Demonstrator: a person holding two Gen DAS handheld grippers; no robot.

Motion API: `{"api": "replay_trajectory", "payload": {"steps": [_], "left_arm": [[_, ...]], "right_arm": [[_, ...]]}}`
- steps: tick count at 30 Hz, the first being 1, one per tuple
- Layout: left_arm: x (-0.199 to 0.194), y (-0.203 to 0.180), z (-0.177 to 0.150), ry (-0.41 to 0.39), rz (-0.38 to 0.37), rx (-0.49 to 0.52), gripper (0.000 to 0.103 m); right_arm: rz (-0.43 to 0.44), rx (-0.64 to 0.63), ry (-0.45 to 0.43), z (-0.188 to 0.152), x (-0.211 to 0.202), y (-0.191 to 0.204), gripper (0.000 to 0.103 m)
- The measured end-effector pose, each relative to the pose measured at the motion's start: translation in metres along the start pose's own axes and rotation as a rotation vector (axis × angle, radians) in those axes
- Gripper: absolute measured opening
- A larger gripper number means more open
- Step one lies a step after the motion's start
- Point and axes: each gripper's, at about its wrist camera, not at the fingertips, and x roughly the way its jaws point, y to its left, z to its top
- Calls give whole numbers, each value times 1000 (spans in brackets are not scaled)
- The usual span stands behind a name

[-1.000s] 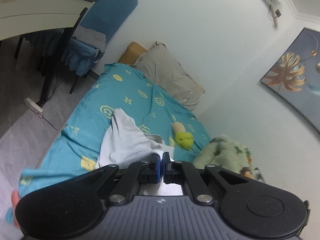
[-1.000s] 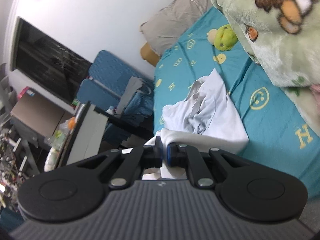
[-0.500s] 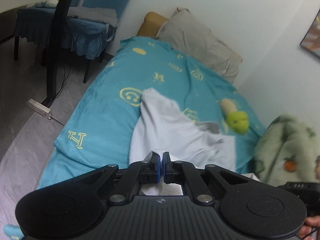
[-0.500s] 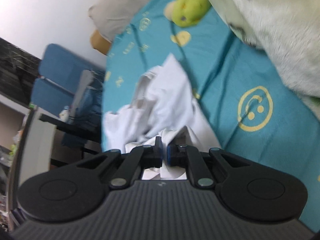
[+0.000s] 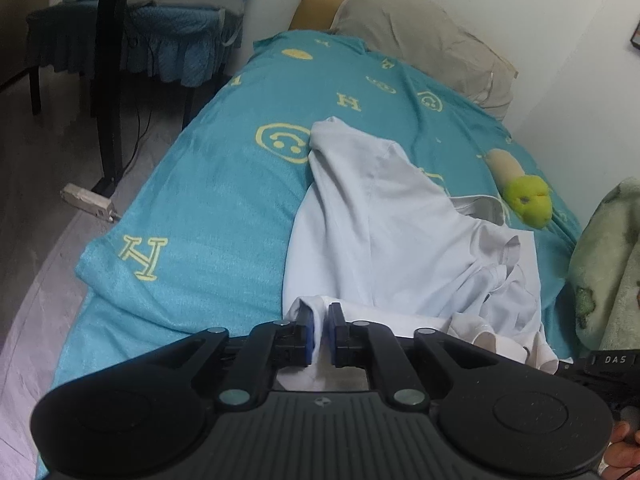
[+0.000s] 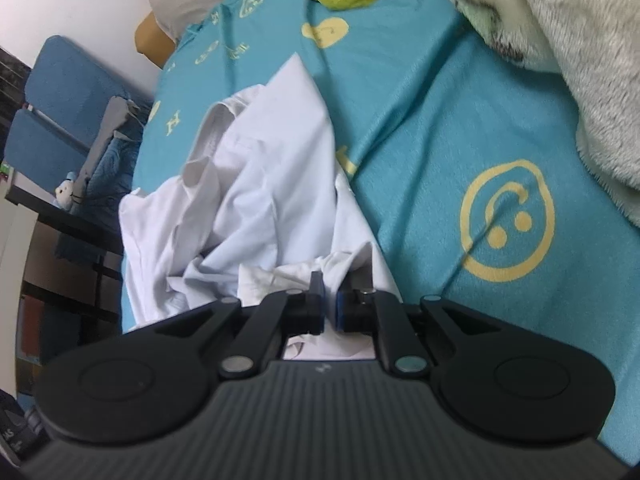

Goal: Fold clothes

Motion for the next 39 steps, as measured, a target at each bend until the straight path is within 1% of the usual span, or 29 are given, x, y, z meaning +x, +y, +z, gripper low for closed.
{"api": "replay_trajectory", "payload": {"steps": [1, 2, 3, 4, 5, 6, 7, 8, 10, 11, 13, 15, 17, 20, 24, 26, 28, 30, 31, 32, 33, 34, 35, 36, 37, 39], "left_arm": [[-7, -4, -2, -10, -1, 12, 25], [-14, -8, -4, -20, -2, 23, 40], [-21, -11, -6, -30, -3, 35, 47], [-28, -15, -9, -40, -4, 46, 58], [-35, -19, -11, -50, -5, 58, 64], [-42, -23, -13, -60, -6, 69, 67], [-49, -27, -15, -70, -7, 81, 74], [-56, -31, -17, -80, -8, 92, 85], [-70, -38, -21, -100, -10, 116, 93], [-81, -40, -26, -96, -35, 108, 97], [-100, -41, -39, -76, -92, 65, 101], [-113, -39, -53, -38, -139, 2, 101], [-116, -34, -66, 27, -171, -72, 101], [-109, -22, -84, 130, -182, -190, 101], [-85, -3, -105, 265, -199, -350, 100], [-74, 8, -111, 300, -204, -425, 98], [-62, 18, -115, 316, -201, -500, 96], [-56, 27, -117, 299, -220, -565, 96], [-57, 30, -117, 278, -226, -580, 93], [-59, 32, -115, 253, -208, -584, 83], [-61, 34, -114, 226, -186, -588, 78], [-63, 36, -113, 199, -165, -592, 74], [-63, 39, -113, 181, -170, -606, 72], [-64, 42, -112, 166, -181, -622, 71], [-65, 45, -113, 153, -197, -644, 67], [-69, 51, -116, 130, -231, -690, 65]], "right_arm": [[-6, -17, -9, -1, -4, 3, 11], [-11, -33, -19, -2, -8, 7, 16], [-13, -48, -29, -4, -13, 10, 30], [-11, -59, -42, -7, -19, 13, 43], [-3, -63, -61, -11, -27, 15, 70], [4, -67, -80, -15, -34, 17, 81], [12, -71, -99, -19, -42, 19, 89], [20, -75, -117, -23, -50, 21, 87], [35, -83, -155, -31, -65, 24, 87], [45, -81, -168, -35, -73, 25, 87], [73, -55, -173, -46, -89, 23, 87], [106, -36, -160, -57, -102, 21, 87], [130, -8, -137, -70, -111, 16, 87], [144, 66, -91, -91, -117, 8, 87], [189, 254, 38, -113, -97, -11, 88], [209, 347, 103, -124, -87, -20, 88], [219, 410, 142, -132, -76, -23, 88], [238, 470, 177, -140, -66, -26, 87], [242, 489, 185, -142, -62, -27, 87], [231, 494, 176, -144, -60, -27, 85], [199, 489, 149, -145, -60, -28, 72], [166, 499, 116, -146, -61, -31, 67], [162, 530, 89, -146, -62, -36, 64], [157, 558, 61, -145, -63, -41, 64], [149, 577, 30, -144, -66, -44, 63], [119, 588, -31, -141, -72, -49, 56]]}}
